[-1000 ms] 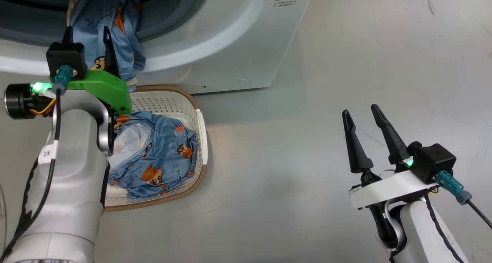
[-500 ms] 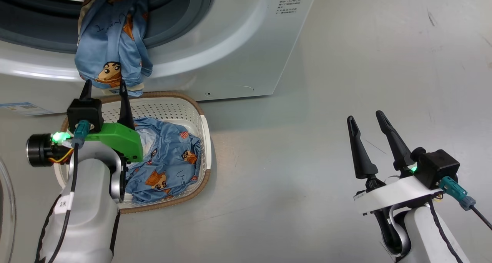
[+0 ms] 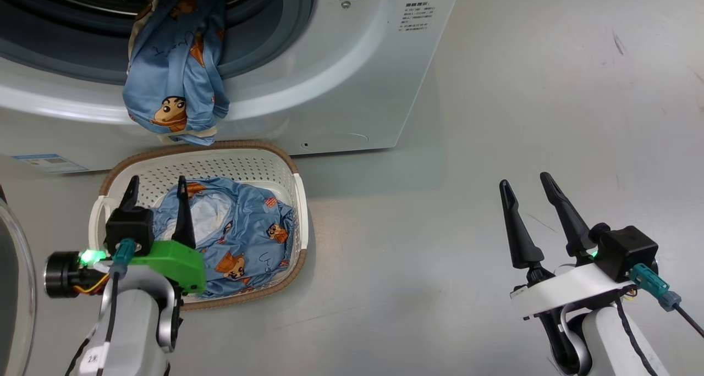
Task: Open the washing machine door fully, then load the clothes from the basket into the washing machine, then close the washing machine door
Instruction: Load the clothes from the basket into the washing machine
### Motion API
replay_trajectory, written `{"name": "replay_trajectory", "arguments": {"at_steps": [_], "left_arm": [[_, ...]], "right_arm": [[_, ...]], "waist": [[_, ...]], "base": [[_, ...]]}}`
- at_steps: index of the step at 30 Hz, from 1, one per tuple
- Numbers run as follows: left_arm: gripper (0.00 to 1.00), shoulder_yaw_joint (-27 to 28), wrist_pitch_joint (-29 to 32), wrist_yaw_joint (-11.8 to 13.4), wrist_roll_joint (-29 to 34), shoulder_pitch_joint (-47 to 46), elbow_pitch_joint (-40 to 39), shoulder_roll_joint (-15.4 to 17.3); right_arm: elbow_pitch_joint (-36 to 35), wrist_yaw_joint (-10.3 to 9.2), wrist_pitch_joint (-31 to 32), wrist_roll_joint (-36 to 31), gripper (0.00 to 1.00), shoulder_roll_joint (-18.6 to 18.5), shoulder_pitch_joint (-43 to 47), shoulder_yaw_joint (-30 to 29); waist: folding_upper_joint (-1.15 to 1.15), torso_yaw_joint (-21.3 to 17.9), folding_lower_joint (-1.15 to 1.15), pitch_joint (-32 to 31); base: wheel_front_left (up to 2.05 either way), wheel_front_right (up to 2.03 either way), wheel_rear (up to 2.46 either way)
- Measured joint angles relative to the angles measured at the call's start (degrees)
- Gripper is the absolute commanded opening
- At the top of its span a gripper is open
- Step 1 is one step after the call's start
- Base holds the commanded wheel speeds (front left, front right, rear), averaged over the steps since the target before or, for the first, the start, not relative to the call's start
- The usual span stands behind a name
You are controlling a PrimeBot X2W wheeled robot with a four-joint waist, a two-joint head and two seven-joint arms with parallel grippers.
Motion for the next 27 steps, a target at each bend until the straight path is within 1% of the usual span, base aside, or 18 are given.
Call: {"name": "replay_trajectory", "arguments": {"at_steps": [4,17,27], "left_arm": [[1.00,1.05,0.00,0.34,0.07,3.27,-2.77,1.10],[1.00,3.61,-0.01,1.31,0.03,12.53,-10.80,1.19],[1.00,4.20,0.00,1.52,-0.19,15.41,-15.11,0.98]], "right_arm": [[-0.04,0.00,0.00,-0.01,1.00,-0.33,0.58,-0.10],[-0.94,0.00,0.00,-0.51,1.00,-1.35,2.76,-1.14],[-1.54,0.00,0.00,-0.52,1.00,-1.60,3.53,-1.79]], "waist": [[0.00,-0.14,0.00,-0.59],[0.00,-0.70,0.00,-2.16],[0.00,-0.89,0.00,-2.31]], "base": [[0.00,0.00,0.00],[0.00,0.00,0.00],[0.00,0.00,0.00]]}}
